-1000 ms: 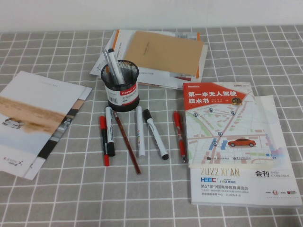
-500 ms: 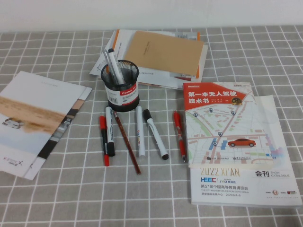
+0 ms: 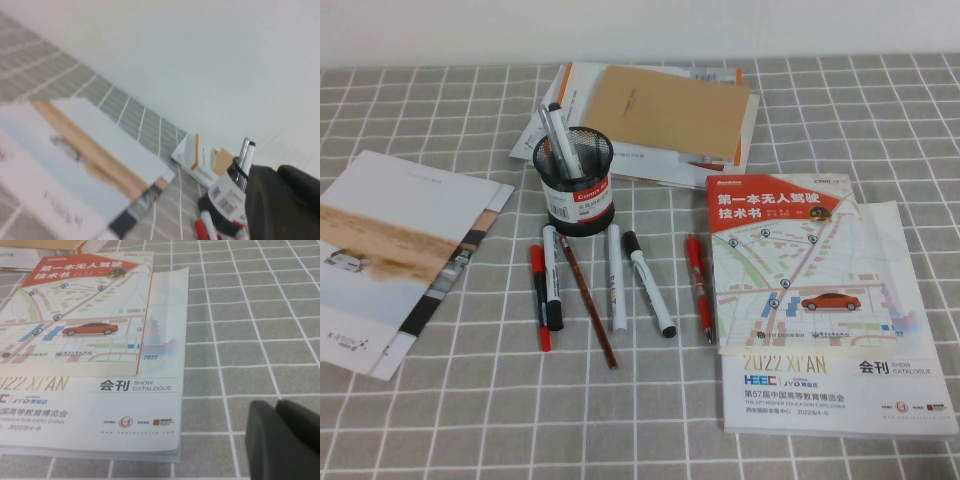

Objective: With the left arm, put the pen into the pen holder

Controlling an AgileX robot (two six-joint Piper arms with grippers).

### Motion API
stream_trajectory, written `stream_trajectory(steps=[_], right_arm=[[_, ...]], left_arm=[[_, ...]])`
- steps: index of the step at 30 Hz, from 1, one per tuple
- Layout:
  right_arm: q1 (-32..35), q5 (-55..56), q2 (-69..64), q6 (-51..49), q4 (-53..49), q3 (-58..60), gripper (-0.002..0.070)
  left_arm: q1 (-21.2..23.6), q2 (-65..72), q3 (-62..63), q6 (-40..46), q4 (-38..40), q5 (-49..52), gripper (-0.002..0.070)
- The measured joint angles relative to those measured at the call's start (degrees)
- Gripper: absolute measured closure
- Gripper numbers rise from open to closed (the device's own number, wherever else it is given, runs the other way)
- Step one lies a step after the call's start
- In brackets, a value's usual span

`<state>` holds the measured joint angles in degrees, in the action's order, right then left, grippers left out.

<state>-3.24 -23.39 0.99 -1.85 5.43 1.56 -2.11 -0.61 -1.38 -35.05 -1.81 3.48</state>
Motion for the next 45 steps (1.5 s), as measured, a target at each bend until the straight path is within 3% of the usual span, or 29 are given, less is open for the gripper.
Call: stream_trajectory(steps=[7, 12, 20, 28, 40, 45], right_arm=[[0.0, 0.0, 0.0, 0.0, 0.0, 0.0, 0.0689], [0.0, 0.0, 0.0, 0.0, 0.0, 0.0, 0.0689], [0.0, 0.0, 0.0, 0.0, 0.0, 0.0, 0.0689], [0.0, 0.0, 0.0, 0.0, 0.0, 0.0, 0.0689], [0.0, 0.0, 0.0, 0.0, 0.0, 0.0, 0.0689], [0.0, 0.0, 0.0, 0.0, 0.0, 0.0, 0.0689]], left_arm=[[0.0, 10.4, 8.9, -1.5, 0.0, 14.8, 0.0677], [0.0, 21.6, 20.2, 8.3, 1.2, 26.2, 0.0677], [0.0, 42.4, 35.0, 27.0, 12.2, 44.5, 0.0677], [-0.7, 62.4, 43.8, 38.9, 19.6, 46.3, 0.0677], [-15.3, 88.8, 61.8, 36.6, 19.7, 42.4, 0.0677], [-17.7, 97.7, 69.2, 35.7, 19.5, 43.8, 0.0677]])
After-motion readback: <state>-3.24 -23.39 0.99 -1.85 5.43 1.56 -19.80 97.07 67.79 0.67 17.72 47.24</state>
